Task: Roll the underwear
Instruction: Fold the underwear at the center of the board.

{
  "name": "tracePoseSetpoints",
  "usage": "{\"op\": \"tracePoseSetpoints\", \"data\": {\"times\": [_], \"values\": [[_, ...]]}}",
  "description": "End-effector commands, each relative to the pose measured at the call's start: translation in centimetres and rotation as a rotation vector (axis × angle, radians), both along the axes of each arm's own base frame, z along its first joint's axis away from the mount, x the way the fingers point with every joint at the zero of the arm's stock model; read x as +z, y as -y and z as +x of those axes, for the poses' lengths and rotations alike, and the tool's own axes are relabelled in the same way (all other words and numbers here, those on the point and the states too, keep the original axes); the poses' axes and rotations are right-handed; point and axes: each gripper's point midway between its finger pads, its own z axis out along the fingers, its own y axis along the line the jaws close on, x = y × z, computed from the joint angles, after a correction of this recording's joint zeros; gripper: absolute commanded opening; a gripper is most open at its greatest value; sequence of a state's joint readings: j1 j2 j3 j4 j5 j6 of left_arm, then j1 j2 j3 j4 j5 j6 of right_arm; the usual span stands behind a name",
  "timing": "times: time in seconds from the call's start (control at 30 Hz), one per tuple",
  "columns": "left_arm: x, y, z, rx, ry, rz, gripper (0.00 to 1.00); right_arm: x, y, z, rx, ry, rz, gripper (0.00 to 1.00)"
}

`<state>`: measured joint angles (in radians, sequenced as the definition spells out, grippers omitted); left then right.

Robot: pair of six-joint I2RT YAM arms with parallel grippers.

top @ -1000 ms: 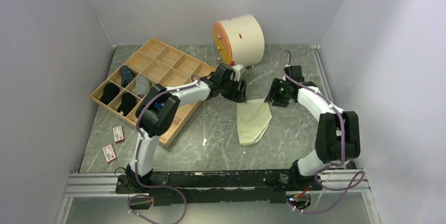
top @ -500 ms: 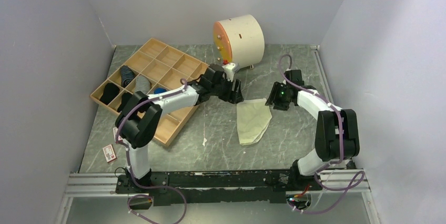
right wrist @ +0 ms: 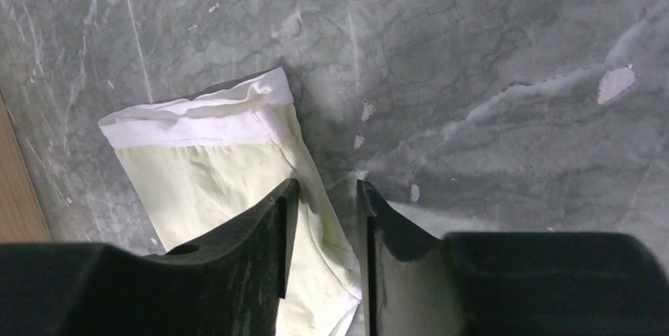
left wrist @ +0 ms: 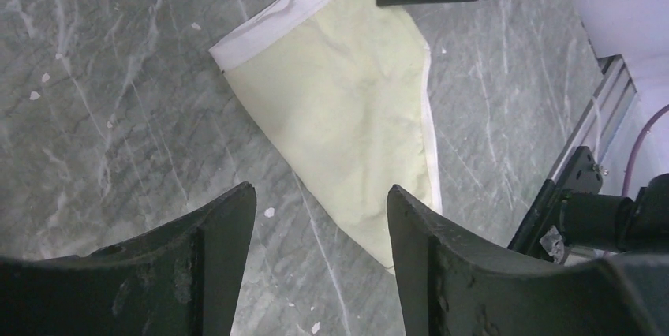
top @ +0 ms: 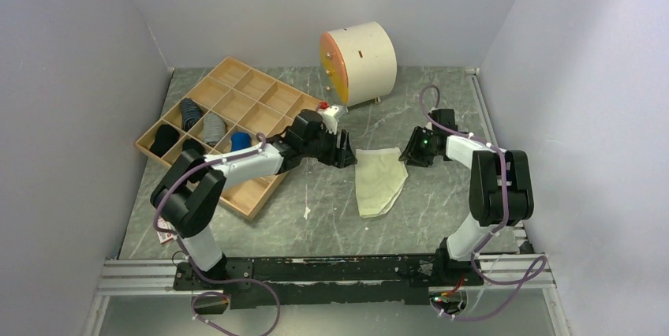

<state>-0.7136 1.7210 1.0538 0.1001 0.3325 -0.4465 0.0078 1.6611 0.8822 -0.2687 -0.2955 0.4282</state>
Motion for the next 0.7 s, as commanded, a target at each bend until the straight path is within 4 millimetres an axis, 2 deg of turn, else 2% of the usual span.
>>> {"op": "tracePoseSetpoints", "data": {"times": [0.0, 0.27, 0.53, 0.67], "values": [[3.5, 0.2, 0.0, -0.002, 0.064, -0.079, 0.66, -0.2, 0.3, 0.8, 0.017, 0.051, 0.031, 0.35], [3.7, -0.2, -0.1, 0.005, 0.076, -0.075, 0.65, -1.6, 0.4, -0.1, 0.039, 0.023, 0.019, 0.32], [4.2, -0.2, 0.0, 0.012, 0.084, -0.08, 0.64, -2.0, 0.8, -0.5, 0.044, 0.011, -0.041, 0.31], [3.9, -0.2, -0.1, 0.012, 0.076, -0.08, 0.63, -2.4, -0.6, -0.8, 0.096, 0.001, -0.048, 0.3]]}}
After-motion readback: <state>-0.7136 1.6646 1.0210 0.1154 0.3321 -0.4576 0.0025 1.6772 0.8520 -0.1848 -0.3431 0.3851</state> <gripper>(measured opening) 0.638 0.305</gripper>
